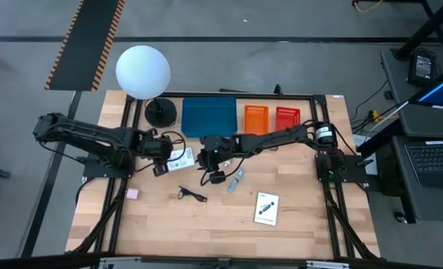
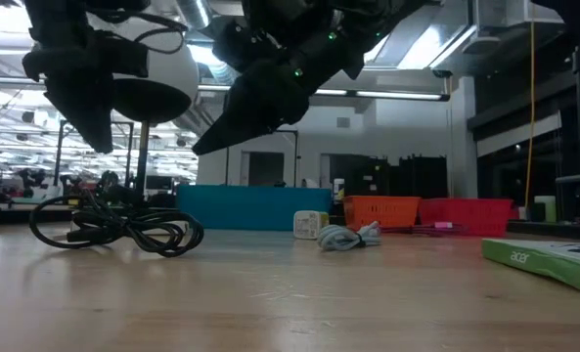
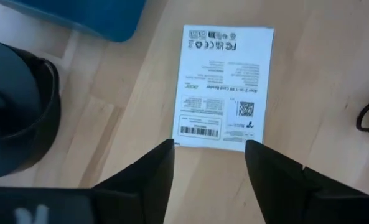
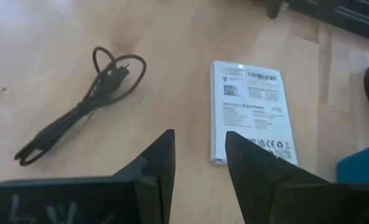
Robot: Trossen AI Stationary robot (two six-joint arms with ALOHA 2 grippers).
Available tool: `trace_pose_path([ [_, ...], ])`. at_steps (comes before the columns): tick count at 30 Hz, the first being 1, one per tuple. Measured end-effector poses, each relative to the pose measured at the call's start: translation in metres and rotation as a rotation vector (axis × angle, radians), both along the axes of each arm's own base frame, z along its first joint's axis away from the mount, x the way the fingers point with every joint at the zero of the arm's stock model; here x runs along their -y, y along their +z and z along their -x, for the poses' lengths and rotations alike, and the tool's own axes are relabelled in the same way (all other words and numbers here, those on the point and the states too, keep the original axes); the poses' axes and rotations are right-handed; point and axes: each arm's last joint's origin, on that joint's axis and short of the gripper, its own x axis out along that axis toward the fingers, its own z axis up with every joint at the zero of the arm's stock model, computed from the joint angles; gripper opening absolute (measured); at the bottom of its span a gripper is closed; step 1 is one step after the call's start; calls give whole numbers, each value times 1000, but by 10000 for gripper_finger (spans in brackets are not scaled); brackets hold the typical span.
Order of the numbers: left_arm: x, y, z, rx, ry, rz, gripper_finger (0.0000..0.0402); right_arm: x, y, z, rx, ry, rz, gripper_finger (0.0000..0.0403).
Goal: Pick and place items into bin
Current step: Put the left white card reader box into the orange bin
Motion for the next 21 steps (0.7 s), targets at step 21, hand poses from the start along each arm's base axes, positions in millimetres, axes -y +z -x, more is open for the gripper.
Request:
trace_pose_path([
  [21,1,-23,-15,-136,34,-1,86,3,-4,3,-47,-6,1,124],
])
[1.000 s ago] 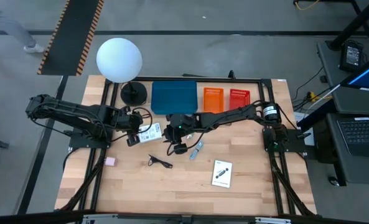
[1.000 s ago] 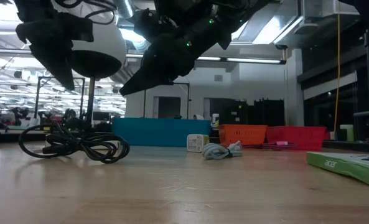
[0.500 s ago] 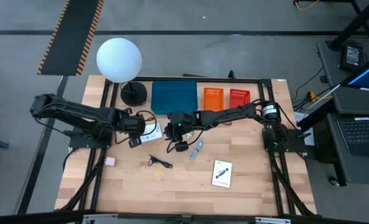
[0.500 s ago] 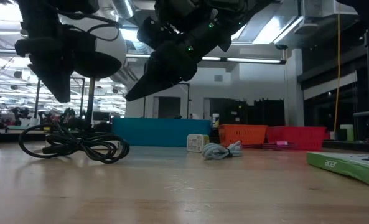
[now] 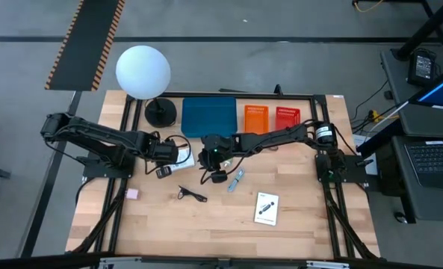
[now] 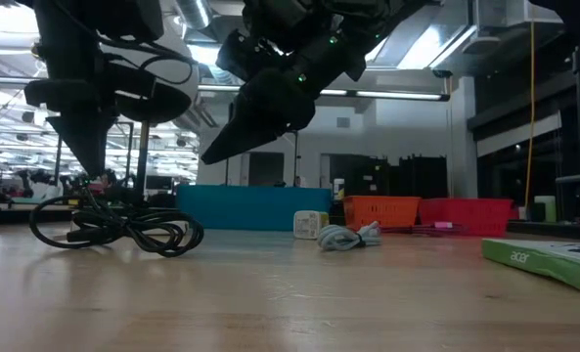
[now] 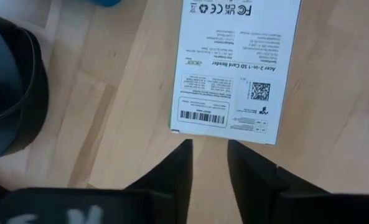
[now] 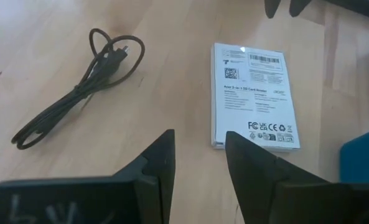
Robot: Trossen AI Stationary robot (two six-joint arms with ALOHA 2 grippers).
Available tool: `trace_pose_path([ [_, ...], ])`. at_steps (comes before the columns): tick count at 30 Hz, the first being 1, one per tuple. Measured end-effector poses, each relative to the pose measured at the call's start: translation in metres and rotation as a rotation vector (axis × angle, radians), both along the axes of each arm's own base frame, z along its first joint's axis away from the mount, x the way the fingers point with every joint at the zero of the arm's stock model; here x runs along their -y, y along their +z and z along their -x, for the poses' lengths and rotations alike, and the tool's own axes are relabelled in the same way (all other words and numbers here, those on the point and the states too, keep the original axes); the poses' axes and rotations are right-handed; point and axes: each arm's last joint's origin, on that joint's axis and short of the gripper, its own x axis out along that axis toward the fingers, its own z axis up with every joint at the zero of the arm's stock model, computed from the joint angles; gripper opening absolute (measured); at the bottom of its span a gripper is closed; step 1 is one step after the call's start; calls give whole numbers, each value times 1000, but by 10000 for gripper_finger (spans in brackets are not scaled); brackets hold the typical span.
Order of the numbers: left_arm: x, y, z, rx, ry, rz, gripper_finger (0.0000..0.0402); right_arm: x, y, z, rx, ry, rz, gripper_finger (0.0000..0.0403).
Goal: Pick and place items into bin
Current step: Put the left white card reader box into the orange bin
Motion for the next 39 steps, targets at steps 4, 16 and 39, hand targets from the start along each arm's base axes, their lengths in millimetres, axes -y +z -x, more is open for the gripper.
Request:
trace_pose_path([
  [4,0,0,0,0,0,-2,49,0,-12,5,7,-2,0,124],
  [16,0,0,0,1,1,-2,2,0,-20,7,65,-3,3,124],
  [39,-9,-21,8,11,205,68,1,0,-17,4,104,-17,-18,200],
])
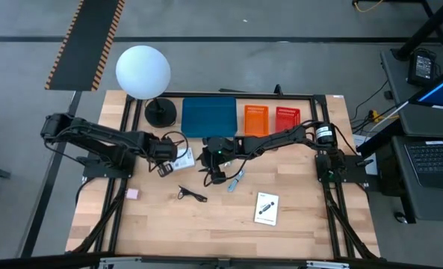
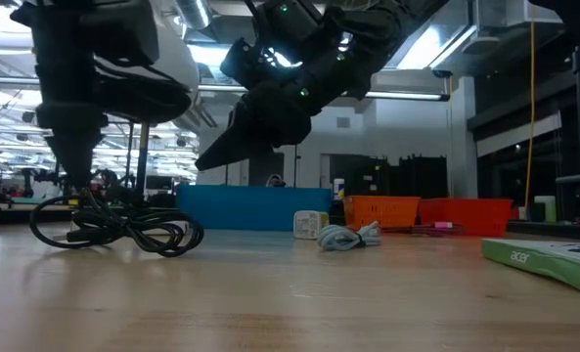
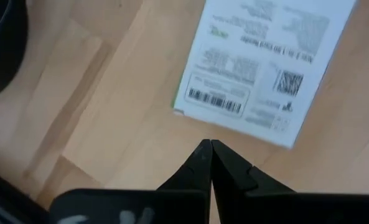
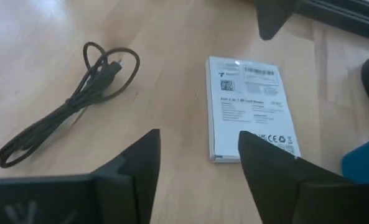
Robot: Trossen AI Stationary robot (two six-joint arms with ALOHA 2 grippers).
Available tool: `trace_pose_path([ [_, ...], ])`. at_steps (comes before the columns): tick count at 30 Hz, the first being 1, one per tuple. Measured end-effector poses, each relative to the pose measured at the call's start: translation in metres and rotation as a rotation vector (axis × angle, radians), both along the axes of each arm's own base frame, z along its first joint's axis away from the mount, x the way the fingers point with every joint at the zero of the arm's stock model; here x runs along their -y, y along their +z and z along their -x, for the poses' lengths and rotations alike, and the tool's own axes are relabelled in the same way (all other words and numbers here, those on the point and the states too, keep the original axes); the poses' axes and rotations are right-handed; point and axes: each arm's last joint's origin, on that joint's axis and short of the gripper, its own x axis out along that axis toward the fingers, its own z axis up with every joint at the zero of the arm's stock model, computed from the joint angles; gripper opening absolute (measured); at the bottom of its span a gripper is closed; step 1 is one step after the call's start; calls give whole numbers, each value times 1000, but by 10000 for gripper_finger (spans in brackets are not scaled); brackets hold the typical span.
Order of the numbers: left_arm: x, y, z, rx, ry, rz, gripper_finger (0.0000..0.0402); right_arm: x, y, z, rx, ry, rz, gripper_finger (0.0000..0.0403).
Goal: Pick and place items into bin
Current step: Put the left white card reader box into the orange bin
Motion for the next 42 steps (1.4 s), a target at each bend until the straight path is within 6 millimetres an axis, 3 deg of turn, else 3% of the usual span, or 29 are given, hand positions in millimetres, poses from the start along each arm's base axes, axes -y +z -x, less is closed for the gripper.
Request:
trace_pose_path([
  [6,-12,0,-1,15,72,0,1,0,0,0,-1,0,1,227],
  [15,-19,1,-7,86,92,-5,1,0,0,0,0,2,3,231],
  [29,-20,-23,-16,-64,56,-1,1,0,0,0,0,-1,2,231],
  [42,-30,-25,-18,-59,78,6,2,0,0,0,0,-1,1,231],
])
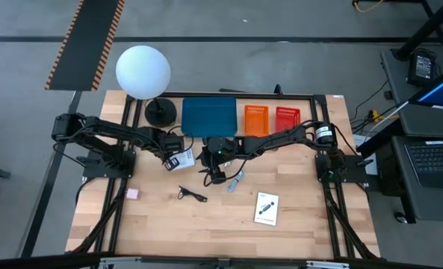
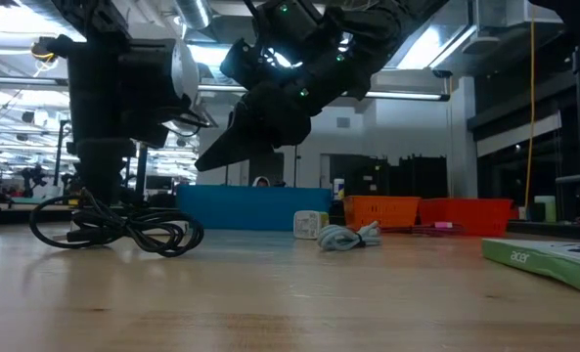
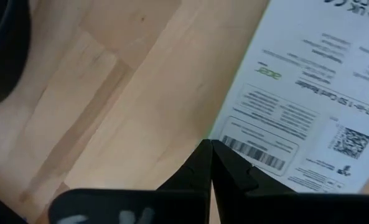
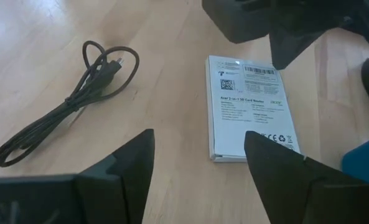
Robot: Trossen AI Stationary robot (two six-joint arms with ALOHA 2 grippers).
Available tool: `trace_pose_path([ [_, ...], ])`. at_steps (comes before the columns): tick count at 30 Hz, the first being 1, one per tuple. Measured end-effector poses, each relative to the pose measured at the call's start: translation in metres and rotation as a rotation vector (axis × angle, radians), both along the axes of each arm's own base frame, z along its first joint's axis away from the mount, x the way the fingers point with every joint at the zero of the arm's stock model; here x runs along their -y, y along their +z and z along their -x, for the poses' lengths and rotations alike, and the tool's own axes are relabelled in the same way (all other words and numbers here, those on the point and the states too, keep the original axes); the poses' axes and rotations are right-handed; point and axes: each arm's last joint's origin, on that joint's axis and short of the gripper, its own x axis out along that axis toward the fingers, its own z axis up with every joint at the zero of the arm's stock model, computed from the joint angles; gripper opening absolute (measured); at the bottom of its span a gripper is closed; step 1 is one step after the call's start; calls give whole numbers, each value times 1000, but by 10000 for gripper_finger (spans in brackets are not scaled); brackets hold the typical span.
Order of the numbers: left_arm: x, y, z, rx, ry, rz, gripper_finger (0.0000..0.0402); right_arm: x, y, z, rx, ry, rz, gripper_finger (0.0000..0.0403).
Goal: Pick and place items into bin
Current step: Put the left white card reader box into the orange bin
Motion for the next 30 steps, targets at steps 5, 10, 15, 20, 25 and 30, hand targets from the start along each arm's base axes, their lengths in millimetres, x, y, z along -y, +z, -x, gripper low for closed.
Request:
trace_pose_path([
  [5,-2,0,0,0,-1,34,1,0,0,0,0,0,0,231],
  [10,-2,0,0,0,-7,39,1,0,0,0,0,0,0,231],
  [15,-2,0,0,0,-8,41,2,0,0,0,-1,0,-1,231],
  [20,-2,0,1,0,-13,54,1,0,0,0,-5,0,-1,231],
  [25,-1,-3,3,-10,-12,50,3,0,-1,0,-8,0,-1,231],
  [30,-1,-10,8,-13,-8,51,3,0,-1,0,-8,0,-1,231],
])
